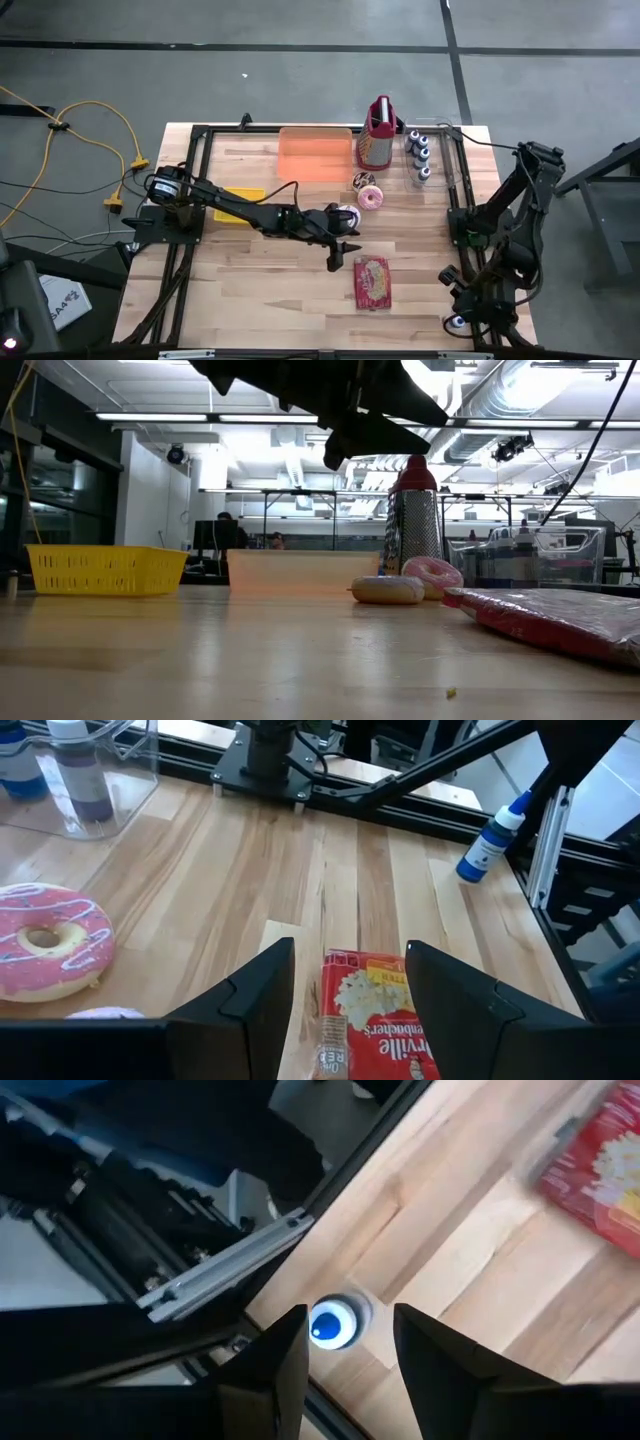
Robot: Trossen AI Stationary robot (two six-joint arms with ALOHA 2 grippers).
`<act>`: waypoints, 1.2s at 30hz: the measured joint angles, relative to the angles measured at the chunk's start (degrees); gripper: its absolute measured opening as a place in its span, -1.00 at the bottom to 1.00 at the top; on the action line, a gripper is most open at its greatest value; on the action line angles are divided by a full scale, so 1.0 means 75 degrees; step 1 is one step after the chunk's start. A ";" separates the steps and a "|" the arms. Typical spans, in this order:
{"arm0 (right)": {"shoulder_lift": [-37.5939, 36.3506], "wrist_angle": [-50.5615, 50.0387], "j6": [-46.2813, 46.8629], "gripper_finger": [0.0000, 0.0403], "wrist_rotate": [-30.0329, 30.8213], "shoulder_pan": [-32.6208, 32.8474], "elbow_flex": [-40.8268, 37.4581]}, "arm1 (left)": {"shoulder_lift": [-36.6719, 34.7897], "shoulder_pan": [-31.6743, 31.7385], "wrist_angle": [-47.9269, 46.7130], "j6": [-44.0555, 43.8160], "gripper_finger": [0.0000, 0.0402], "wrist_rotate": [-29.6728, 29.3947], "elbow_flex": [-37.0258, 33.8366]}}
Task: Pick & Place Food Item
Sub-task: Put the blue food coloring bottle into the transparent bin
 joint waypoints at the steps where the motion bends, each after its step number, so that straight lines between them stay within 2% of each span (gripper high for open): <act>1: 0.0000 -0.0009 0.0158 -0.32 0.0082 0.0032 0.0000 | 0.0000 -0.0003 0.0000 0.0003 -0.07 0.0000 0.0000; 10: 0.0012 -0.0001 0.0882 -0.08 0.0191 0.0068 -0.0050 | 0.0000 -0.0003 0.0006 -0.0341 -0.07 0.0003 0.0000; 17: 0.0226 -0.0018 0.1062 0.10 0.0294 0.0479 -0.0153 | 0.0000 -0.0003 0.0006 -0.0341 -0.07 0.0003 0.0000; 24: 0.0632 -0.0014 0.1060 0.12 0.0657 0.0816 -0.0157 | 0.0000 -0.0003 0.0009 -0.0341 -0.07 0.0003 0.0000; 36: 0.0918 -0.0046 0.1033 0.09 0.0623 0.0885 -0.0137 | 0.0000 -0.0003 0.0012 -0.0373 -0.07 0.0006 0.0000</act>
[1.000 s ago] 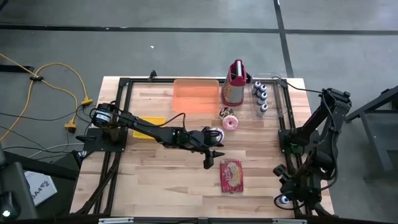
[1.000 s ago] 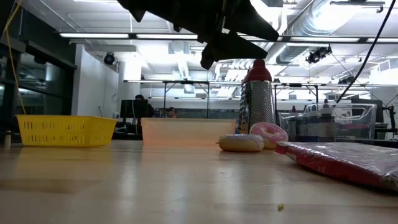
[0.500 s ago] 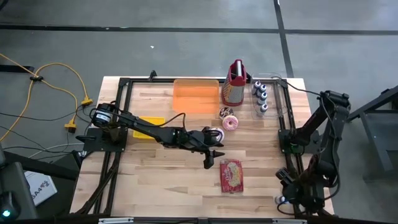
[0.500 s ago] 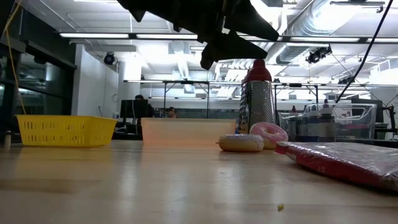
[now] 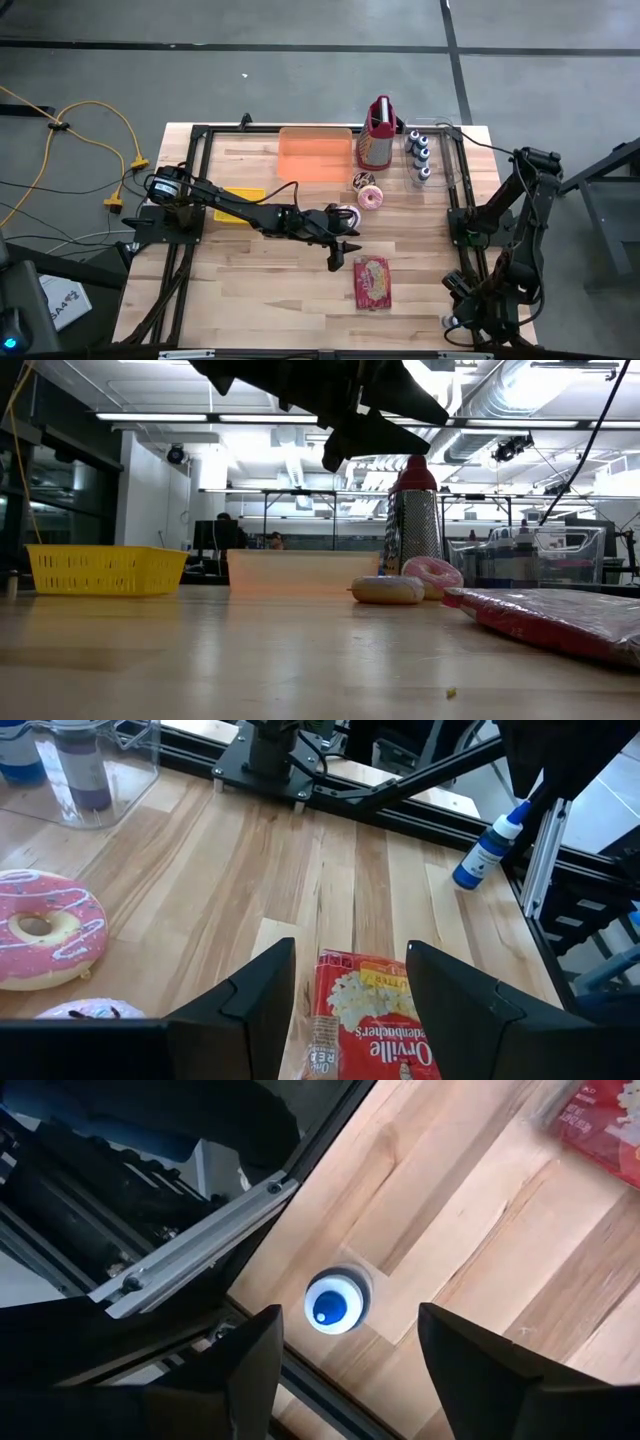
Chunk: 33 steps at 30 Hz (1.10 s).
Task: Pick & Place Food Item
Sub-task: Put the blue food coloring bottle into the transparent bin
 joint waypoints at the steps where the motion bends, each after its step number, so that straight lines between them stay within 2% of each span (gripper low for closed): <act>1: 0.0000 0.0002 -0.0010 0.09 0.0002 -0.0010 0.0000 | 0.0000 0.0000 0.0000 -0.0003 -0.07 0.0000 0.0000; 4: 0.0019 -0.0052 0.0074 0.09 -0.0149 -0.0252 -0.0018 | 0.0000 0.0000 0.0001 -0.0007 -0.07 0.0000 0.0000; 9: 0.0121 -0.0420 0.0925 0.09 -0.0036 -0.0704 -0.0078 | 0.0000 0.0000 0.0006 -0.0023 -0.07 0.0003 0.0000; 13: 0.0068 -0.0695 0.1200 0.09 -0.0375 -0.0892 -0.0032 | 0.0000 0.0000 0.0007 -0.0023 -0.07 0.0003 0.0000; 33: 0.0061 -0.0695 0.1688 0.09 -0.1683 -0.0872 -0.0035 | 0.0000 0.0000 0.0003 -0.0020 -0.07 0.0006 0.0000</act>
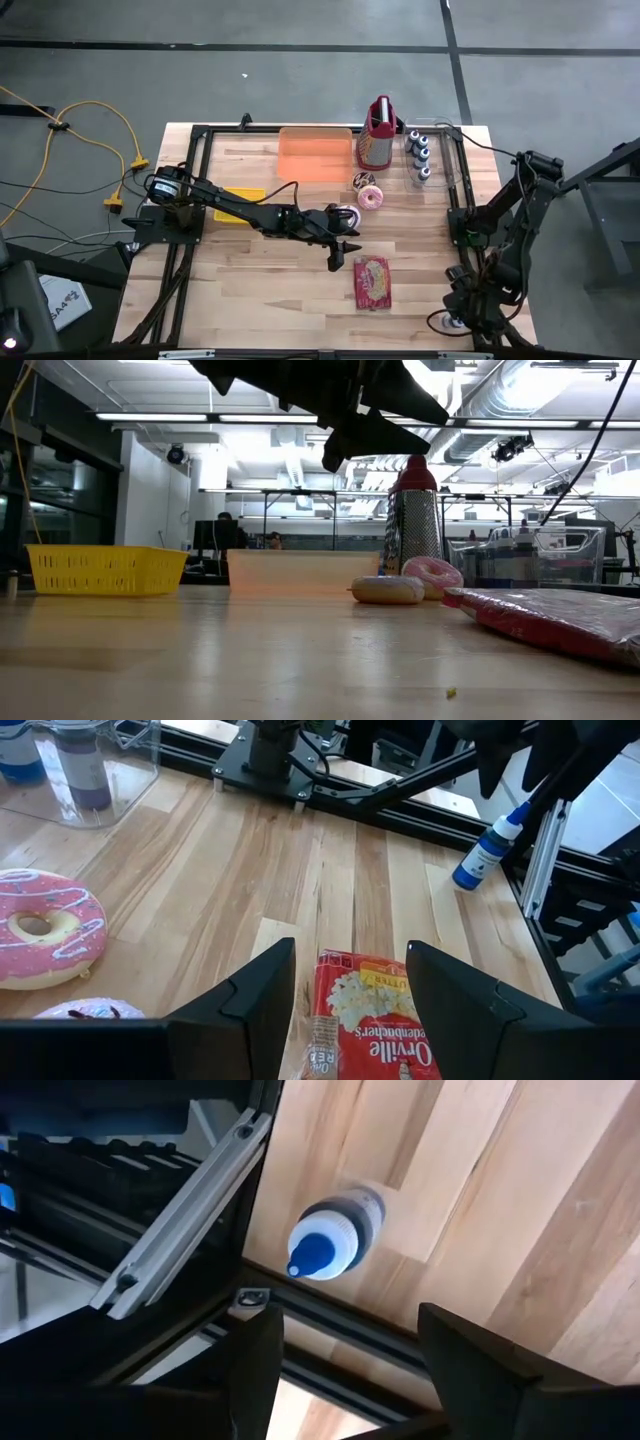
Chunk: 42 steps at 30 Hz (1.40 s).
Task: Pick & Place Food Item
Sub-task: Put the blue food coloring bottle into the transparent bin
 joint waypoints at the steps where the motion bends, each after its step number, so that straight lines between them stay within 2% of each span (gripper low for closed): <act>1: 0.0000 -0.0002 0.0112 0.09 -0.0029 0.0021 0.0000 | 0.0000 0.0000 0.0000 0.0002 -0.07 -0.0001 0.0000; 12: -0.0003 0.0630 0.0369 0.09 -0.0091 0.0190 0.0003 | 0.0000 0.0000 -0.0002 0.0004 -0.07 -0.0001 0.0000; 21: -0.0006 0.0509 0.0540 0.09 0.0390 0.0184 0.0009 | 0.0000 0.0000 -0.0003 0.0006 -0.07 0.0000 0.0000; 35: 0.0568 0.0507 0.0564 0.09 0.0318 0.0430 0.0012 | 0.0000 0.0000 -0.0003 0.0009 -0.07 0.0000 0.0000; 42: 0.0650 0.0513 0.0888 0.09 0.0600 0.0438 0.0012 | 0.0000 -0.0003 -0.0003 0.0006 -0.07 0.0001 0.0000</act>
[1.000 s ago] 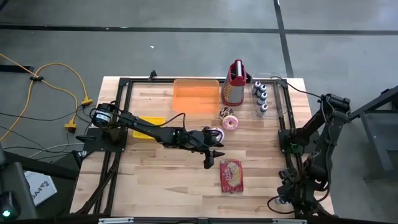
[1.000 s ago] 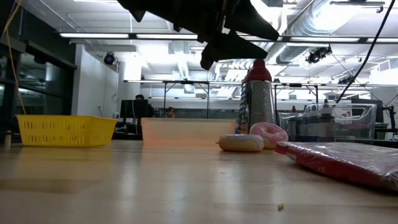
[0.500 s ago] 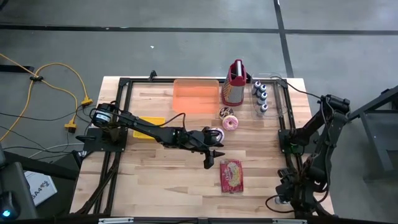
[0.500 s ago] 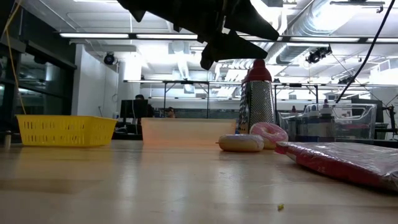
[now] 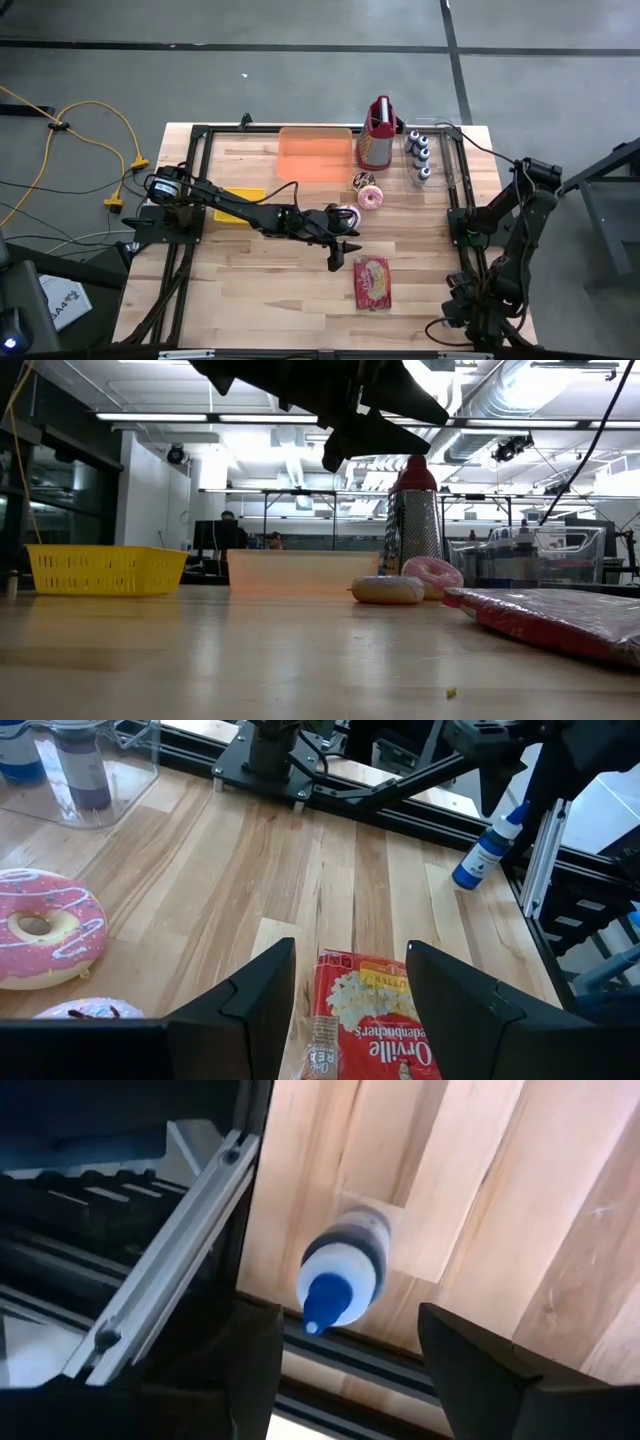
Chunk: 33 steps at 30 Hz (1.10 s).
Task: Pick & Place Food Item
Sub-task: Put the blue food coloring bottle into the transparent bin
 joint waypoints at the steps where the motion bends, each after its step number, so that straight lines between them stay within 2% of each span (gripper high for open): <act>1: 0.0000 0.0006 0.0017 0.09 0.0020 0.0000 0.0000 | 0.0000 0.0000 0.0000 0.0000 -0.07 -0.0001 0.0000; 14: 0.0000 0.0256 0.0235 0.09 0.0659 0.0262 0.0000 | 0.0000 0.0000 0.0000 0.0000 -0.07 0.0002 0.0000; 33: 0.0000 0.0437 0.0206 0.09 0.0783 0.0265 0.0000 | 0.0000 0.0000 0.0000 0.0000 -0.07 0.0000 0.0000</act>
